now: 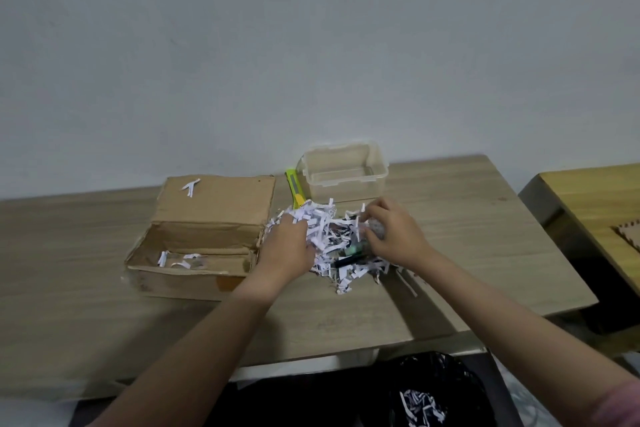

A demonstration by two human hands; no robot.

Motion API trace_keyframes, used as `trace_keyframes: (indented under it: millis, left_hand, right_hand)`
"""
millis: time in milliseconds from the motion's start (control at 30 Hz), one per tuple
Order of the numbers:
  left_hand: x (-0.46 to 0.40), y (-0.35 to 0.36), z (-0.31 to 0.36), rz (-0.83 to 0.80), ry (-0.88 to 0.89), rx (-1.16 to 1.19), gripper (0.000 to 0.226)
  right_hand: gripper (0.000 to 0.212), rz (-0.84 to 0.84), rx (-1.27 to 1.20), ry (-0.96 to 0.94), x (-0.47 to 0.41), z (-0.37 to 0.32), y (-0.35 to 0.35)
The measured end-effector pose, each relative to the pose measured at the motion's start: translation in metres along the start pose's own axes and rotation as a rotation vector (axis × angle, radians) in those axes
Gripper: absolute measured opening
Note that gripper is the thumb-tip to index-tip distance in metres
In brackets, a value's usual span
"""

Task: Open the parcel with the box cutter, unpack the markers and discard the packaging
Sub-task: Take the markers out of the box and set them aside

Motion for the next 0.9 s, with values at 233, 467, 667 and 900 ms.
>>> trace_keyframes:
  millis: [233, 467, 667, 900]
  left_hand:
    - [0.011, 0.011, -0.005, 0.004, -0.051, -0.006, 0.034]
    - [0.019, 0.019, -0.003, 0.003, -0.083, 0.082, 0.062]
    - [0.018, 0.030, 0.013, -0.004, 0.106, 0.058, 0.057]
    - [0.023, 0.047, -0.004, 0.010, 0.017, -0.009, 0.054]
  right_hand:
    - [0.017, -0.191, 0.072, 0.061, -0.021, 0.000, 0.032]
    - [0.014, -0.264, 0.134, 0.062, -0.033, 0.015, 0.016]
    - [0.016, -0.213, -0.077, -0.065, -0.002, -0.003, -0.003]
    - [0.031, -0.307, 0.063, 0.002, 0.012, 0.018, 0.004]
Point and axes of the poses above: each hand's wrist, its own x-axis away from the middle knuckle, its own y-axis out of the palm, z = x × y, the point moved 9 cm from there along -x, towards the middle knuckle, and after that the axes turned 10 degrees about z, right-handed, at the moved point
